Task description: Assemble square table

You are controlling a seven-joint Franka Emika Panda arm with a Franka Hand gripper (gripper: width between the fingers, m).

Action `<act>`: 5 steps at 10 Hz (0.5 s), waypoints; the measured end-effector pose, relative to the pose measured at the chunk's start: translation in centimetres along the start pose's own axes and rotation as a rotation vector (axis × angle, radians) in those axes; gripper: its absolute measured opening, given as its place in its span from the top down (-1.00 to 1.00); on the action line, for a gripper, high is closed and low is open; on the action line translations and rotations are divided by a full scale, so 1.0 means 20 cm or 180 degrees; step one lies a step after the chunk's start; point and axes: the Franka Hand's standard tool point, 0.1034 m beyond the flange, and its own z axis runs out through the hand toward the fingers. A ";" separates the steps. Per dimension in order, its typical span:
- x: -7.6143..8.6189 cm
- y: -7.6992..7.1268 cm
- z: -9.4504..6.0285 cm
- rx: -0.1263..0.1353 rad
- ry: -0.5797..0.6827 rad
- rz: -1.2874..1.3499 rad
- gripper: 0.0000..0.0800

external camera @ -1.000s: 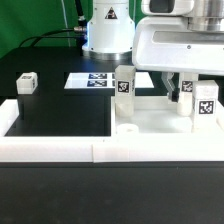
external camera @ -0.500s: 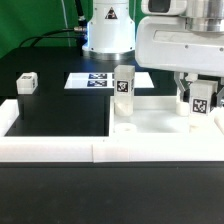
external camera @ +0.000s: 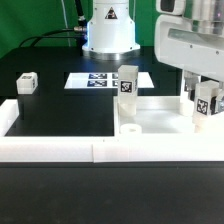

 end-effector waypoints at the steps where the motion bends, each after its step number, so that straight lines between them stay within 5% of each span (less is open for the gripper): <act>1: 0.01 0.00 0.00 -0.0017 -0.0062 0.0396 0.27; 4: 0.01 0.01 0.01 0.0072 -0.0271 0.1393 0.27; 5: 0.01 0.01 0.02 0.0218 -0.0307 0.1790 0.27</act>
Offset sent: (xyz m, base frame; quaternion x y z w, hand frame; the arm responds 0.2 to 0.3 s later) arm 0.0041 0.0021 -0.0039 0.0628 -0.0667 0.2219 0.9708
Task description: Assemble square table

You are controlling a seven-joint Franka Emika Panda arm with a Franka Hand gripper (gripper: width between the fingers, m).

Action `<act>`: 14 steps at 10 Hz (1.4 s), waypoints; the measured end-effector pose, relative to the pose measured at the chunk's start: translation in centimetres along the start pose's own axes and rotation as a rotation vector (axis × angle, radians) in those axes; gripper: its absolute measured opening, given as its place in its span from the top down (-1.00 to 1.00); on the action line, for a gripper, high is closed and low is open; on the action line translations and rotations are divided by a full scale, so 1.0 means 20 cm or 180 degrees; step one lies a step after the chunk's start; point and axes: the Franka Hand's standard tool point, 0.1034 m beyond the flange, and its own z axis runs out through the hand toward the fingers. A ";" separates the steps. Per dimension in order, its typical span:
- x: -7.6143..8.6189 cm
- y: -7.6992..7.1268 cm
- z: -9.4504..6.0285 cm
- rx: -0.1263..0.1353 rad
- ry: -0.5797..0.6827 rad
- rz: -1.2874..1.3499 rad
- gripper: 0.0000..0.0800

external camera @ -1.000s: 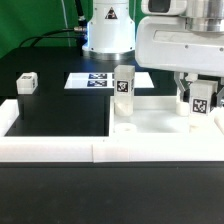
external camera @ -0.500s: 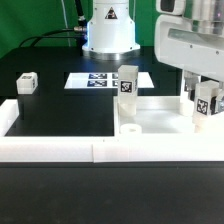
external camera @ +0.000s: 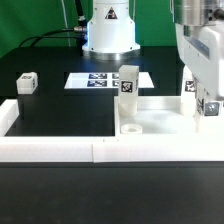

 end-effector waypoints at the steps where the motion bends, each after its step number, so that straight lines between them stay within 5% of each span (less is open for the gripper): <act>1: 0.01 0.02 0.00 0.0118 -0.0027 0.0177 0.27; 3: 0.01 0.02 0.00 0.0108 -0.0004 -0.0143 0.27; 5: -0.02 0.01 -0.02 0.0036 0.0089 -0.1107 -0.51; 6: -0.04 0.01 -0.02 0.0027 0.0135 -0.1743 -0.59; 10: -0.02 0.00 -0.02 -0.0012 0.0181 -0.2582 -0.62; 12: -0.05 -0.01 -0.02 0.0003 0.0286 -0.3662 -0.62; 14: -0.04 -0.01 -0.02 0.0003 0.0288 -0.3625 -0.62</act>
Offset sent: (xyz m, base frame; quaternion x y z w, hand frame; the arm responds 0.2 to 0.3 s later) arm -0.0055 0.0027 0.0021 -0.0104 -0.0005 -0.2537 0.9672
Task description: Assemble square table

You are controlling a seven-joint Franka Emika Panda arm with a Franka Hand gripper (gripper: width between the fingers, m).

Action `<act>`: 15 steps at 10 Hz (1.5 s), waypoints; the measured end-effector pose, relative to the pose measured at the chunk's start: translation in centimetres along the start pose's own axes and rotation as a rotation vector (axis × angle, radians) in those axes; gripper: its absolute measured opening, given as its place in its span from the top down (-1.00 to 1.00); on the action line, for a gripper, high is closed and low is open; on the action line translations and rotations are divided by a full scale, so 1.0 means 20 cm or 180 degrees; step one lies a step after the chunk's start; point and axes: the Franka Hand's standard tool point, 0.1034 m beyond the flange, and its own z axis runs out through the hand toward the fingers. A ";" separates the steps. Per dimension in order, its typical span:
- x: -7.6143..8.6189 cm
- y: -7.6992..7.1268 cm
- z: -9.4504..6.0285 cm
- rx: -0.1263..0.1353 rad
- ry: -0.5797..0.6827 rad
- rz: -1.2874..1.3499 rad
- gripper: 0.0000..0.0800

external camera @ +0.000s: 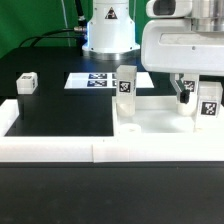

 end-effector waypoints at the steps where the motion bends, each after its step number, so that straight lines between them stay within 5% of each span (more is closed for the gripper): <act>1: 0.00 0.00 0.00 0.0000 0.0000 0.0106 -0.30; 2: 0.00 0.00 0.00 -0.0001 0.0000 0.0108 0.04; 3: 0.00 0.00 0.00 0.0003 -0.0004 0.0361 0.04; 4: 0.00 0.00 0.00 0.0002 -0.0006 0.0647 0.27; 8: 0.02 0.05 0.01 0.0001 -0.0126 0.1966 0.27; 10: 0.01 0.07 0.02 0.0218 -0.0446 0.3255 0.27; 12: 0.01 0.07 0.02 0.0254 -0.0545 0.3775 0.27; 14: 0.01 0.08 0.02 0.0237 -0.0530 0.3757 -0.22; 15: 0.01 0.07 0.02 0.0247 -0.0513 0.3705 -0.22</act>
Offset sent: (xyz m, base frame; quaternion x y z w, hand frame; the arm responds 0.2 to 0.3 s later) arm 0.0000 0.0000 0.0000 0.0000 0.0000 0.1938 0.9810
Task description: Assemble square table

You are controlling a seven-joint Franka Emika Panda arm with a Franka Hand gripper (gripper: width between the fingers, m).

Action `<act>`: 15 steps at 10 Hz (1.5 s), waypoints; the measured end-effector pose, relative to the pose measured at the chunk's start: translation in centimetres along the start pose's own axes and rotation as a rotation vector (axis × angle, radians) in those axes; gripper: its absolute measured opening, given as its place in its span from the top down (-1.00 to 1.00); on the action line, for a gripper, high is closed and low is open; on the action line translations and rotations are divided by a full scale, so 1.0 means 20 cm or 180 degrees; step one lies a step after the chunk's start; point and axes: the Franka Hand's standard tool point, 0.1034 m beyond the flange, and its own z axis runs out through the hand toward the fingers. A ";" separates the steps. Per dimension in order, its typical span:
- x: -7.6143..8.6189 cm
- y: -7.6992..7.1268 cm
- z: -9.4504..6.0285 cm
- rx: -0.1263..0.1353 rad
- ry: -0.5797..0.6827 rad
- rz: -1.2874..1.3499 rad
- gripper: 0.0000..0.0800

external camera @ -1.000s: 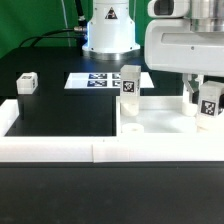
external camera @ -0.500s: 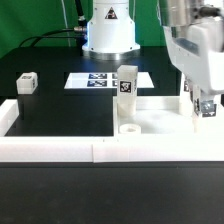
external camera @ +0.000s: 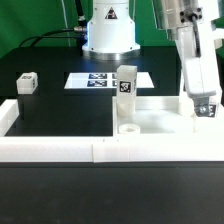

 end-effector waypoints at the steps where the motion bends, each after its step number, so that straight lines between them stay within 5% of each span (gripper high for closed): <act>1: -0.03 -0.02 0.01 0.0110 0.0059 -0.0680 -0.53; 2: -0.08 -0.01 0.01 0.0148 0.0064 -0.1513 -0.60; 6: -0.04 -0.02 0.01 0.0098 0.0171 -0.2416 -0.62; 8: -0.02 -0.04 0.00 -0.0067 0.0223 -0.3764 -0.62; 12: -0.01 -0.04 0.00 -0.0089 0.0215 -0.3760 -0.59; 14: -0.01 -0.04 0.00 -0.0069 0.0216 -0.3206 0.28; 15: -0.01 -0.04 0.00 -0.0062 0.0218 -0.2969 0.27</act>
Offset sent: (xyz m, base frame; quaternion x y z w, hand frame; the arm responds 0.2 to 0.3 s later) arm 0.0000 0.0000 0.0000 0.0000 0.0000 -0.1296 0.9916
